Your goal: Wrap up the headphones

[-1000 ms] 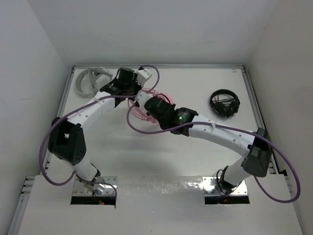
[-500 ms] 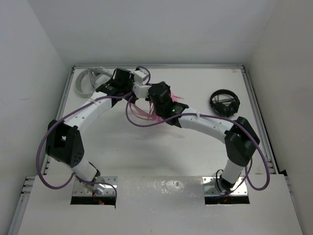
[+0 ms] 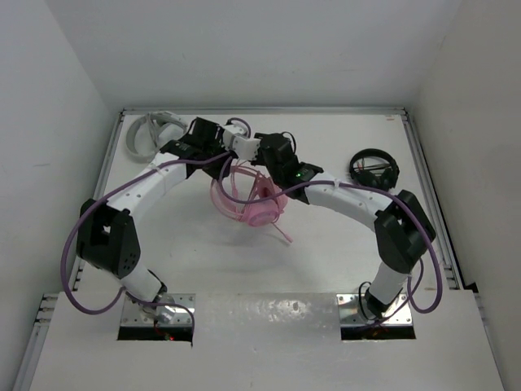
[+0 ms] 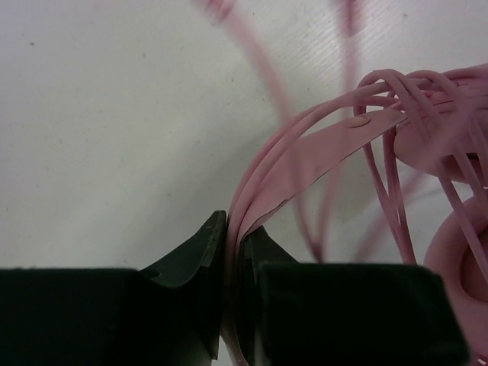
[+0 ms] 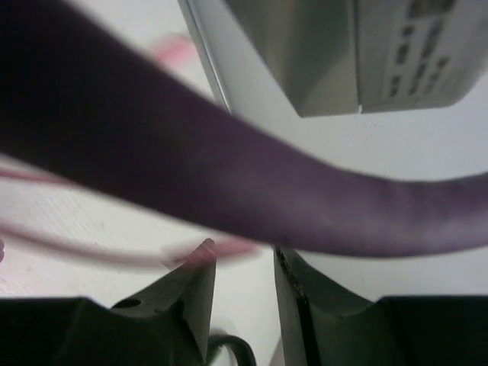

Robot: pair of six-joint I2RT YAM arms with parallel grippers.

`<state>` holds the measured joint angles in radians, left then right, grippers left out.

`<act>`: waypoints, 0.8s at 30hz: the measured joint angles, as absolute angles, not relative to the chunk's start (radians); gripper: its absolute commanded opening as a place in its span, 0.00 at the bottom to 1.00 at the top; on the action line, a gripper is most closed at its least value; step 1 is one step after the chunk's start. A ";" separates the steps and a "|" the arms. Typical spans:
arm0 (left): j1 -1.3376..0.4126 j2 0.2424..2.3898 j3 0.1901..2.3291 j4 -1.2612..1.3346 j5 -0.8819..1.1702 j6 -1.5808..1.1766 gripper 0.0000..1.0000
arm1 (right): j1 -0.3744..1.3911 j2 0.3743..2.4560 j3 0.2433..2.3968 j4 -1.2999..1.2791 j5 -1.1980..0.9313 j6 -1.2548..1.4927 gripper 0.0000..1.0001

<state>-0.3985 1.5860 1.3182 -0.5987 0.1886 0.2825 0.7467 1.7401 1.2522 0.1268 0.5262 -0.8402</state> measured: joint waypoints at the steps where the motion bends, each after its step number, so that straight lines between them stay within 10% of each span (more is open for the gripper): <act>1: -0.399 1.586 1.318 -0.609 0.186 0.283 0.00 | 0.745 1.738 1.245 0.127 0.513 -0.829 0.32; 10: -0.417 1.601 1.367 -0.722 0.146 0.294 0.00 | 0.724 1.713 1.166 0.183 0.424 -0.737 0.29; 24: -0.445 1.614 1.475 -0.692 0.048 0.377 0.00 | 0.500 1.417 0.945 0.112 0.370 -0.107 0.66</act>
